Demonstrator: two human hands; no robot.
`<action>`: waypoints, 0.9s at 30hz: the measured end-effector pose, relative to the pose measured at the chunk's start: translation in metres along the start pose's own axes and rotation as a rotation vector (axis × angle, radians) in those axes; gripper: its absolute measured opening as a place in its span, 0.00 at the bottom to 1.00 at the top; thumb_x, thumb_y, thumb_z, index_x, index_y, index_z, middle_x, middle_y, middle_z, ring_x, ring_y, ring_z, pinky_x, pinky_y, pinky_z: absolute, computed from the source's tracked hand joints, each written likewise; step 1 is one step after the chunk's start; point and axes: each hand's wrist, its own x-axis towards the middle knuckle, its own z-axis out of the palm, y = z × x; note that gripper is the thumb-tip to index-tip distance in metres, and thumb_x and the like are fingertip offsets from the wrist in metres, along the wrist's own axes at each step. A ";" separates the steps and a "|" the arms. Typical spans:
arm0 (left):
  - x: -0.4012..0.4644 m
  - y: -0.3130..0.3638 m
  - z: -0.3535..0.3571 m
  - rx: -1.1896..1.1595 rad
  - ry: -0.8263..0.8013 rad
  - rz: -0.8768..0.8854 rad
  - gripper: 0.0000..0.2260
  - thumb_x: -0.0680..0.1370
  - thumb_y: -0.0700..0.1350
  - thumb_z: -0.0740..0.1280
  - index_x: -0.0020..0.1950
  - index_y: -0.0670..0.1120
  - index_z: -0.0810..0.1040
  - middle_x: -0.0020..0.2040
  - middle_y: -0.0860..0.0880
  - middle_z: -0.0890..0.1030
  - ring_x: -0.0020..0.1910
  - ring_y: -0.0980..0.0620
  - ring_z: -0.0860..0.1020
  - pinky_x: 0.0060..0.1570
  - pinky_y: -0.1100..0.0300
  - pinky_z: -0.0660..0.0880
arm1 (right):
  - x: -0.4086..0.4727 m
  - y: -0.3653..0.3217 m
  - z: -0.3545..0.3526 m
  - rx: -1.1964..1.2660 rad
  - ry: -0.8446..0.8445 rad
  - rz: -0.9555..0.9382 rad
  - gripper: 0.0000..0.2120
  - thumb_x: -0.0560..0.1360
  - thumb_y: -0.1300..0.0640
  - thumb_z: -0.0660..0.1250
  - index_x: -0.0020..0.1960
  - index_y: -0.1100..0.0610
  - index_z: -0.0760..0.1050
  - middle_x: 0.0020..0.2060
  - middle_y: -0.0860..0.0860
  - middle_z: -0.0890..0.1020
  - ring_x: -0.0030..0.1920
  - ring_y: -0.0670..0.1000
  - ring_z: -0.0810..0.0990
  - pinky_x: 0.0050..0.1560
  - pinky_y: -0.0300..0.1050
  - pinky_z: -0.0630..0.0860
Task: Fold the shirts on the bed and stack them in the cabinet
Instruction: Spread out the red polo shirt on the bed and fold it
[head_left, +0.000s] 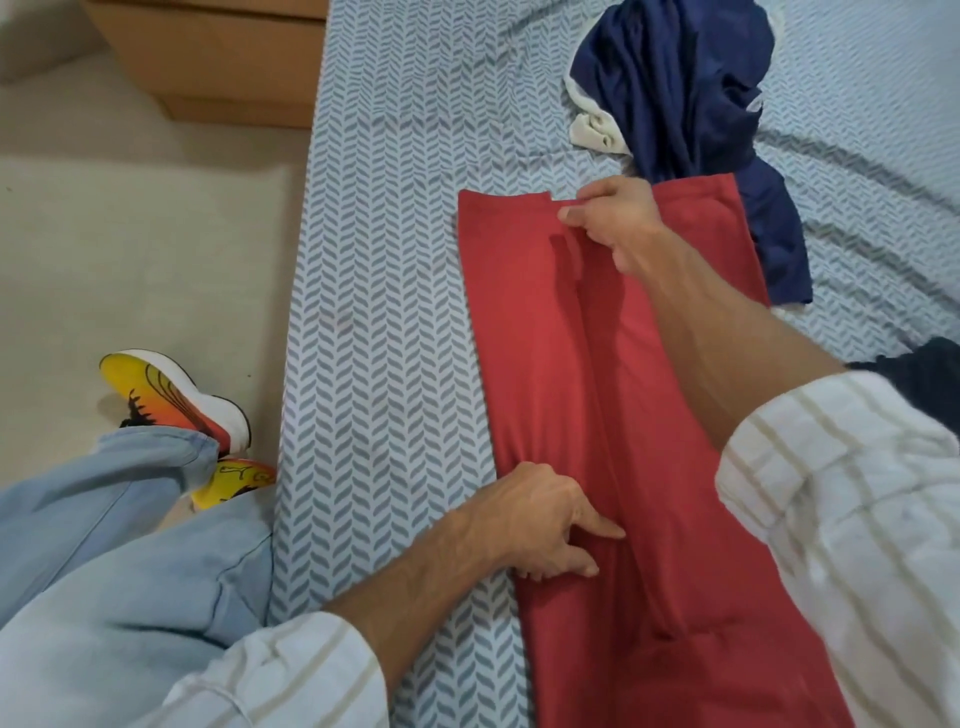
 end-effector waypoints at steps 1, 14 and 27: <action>-0.001 0.001 0.000 0.018 0.005 -0.001 0.19 0.77 0.53 0.71 0.68 0.60 0.77 0.30 0.52 0.84 0.25 0.65 0.77 0.40 0.74 0.74 | -0.013 0.010 -0.009 0.009 0.003 -0.041 0.14 0.64 0.58 0.81 0.45 0.49 0.79 0.41 0.45 0.83 0.41 0.44 0.81 0.49 0.43 0.82; -0.016 0.035 0.037 0.505 0.175 -0.150 0.20 0.83 0.56 0.58 0.74 0.69 0.63 0.61 0.53 0.81 0.60 0.48 0.79 0.52 0.54 0.74 | -0.218 0.197 -0.240 -0.444 0.196 0.212 0.12 0.70 0.53 0.74 0.53 0.53 0.84 0.48 0.52 0.87 0.52 0.53 0.84 0.58 0.47 0.78; -0.019 0.068 0.062 0.523 0.226 -0.029 0.10 0.77 0.43 0.64 0.55 0.48 0.81 0.53 0.48 0.74 0.57 0.46 0.70 0.61 0.54 0.69 | -0.246 0.205 -0.240 -0.814 0.163 0.187 0.14 0.74 0.37 0.66 0.48 0.45 0.81 0.44 0.45 0.83 0.53 0.52 0.80 0.64 0.54 0.62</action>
